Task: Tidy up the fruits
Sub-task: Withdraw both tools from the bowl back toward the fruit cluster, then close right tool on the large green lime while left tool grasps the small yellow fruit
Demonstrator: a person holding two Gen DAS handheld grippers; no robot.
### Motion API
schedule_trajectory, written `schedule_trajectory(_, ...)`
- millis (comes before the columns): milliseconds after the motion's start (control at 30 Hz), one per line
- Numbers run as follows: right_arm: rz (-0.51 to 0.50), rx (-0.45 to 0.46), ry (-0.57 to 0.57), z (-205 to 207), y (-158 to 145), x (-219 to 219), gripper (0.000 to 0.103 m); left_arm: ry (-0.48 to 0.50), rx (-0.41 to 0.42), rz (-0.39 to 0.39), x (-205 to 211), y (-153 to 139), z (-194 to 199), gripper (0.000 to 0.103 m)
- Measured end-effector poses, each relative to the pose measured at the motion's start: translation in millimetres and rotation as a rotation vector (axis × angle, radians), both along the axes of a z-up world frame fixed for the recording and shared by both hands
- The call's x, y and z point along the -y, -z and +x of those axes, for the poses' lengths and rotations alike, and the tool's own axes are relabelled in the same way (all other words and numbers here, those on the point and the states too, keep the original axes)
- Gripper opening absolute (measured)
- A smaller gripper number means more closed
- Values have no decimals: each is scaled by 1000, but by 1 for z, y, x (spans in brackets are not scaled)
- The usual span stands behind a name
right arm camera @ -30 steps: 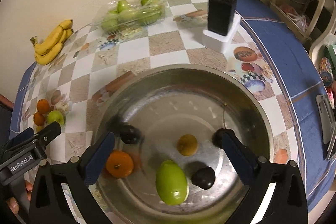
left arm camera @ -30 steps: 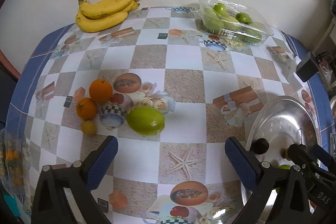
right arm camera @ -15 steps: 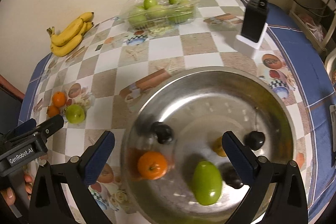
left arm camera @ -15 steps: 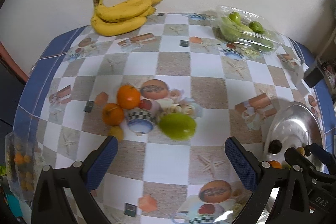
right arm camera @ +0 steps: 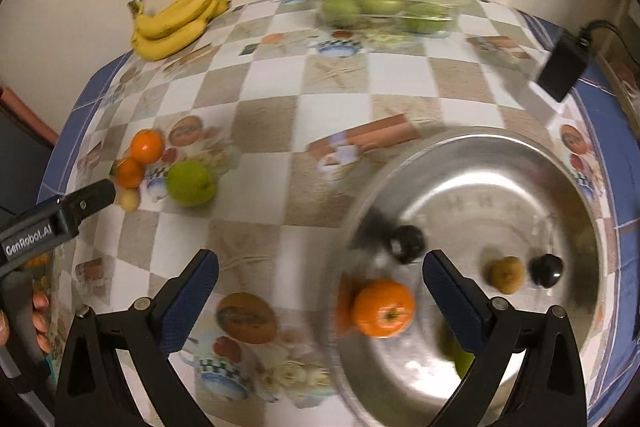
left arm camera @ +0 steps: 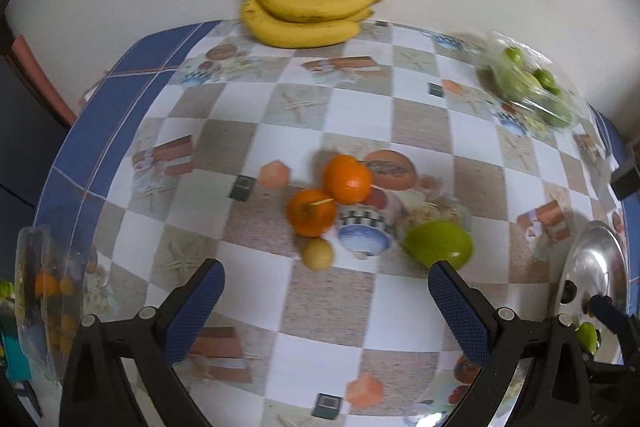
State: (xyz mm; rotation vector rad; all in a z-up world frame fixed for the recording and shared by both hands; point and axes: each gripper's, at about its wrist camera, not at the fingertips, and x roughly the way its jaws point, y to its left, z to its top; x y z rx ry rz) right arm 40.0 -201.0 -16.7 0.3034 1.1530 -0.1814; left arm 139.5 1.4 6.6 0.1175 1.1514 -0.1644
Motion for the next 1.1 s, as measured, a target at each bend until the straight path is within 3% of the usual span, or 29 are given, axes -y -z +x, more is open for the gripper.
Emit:
schedule_trajectory(367, 47, 3, -82, 23, 3, -45, 102, -94, -5, -67, -51, 3, 15, 103)
schedule_trajectory(700, 118, 36, -102, 49, 4, -60, 102, -126, -32, -173, -59, 13, 25, 102)
schedule_trajectory(933, 122, 31, -131, 67, 13, -70, 100, -111, -73, -220, -55, 26, 32, 84)
schedule_trajectory(1067, 125, 22, -153, 77, 20, -76, 79, -101, -105, -245, -52, 35, 37, 73)
schedule_trajectory(1100, 123, 17, -155, 79, 21, -77, 79, -102, -110, -247, -52, 37, 37, 69)
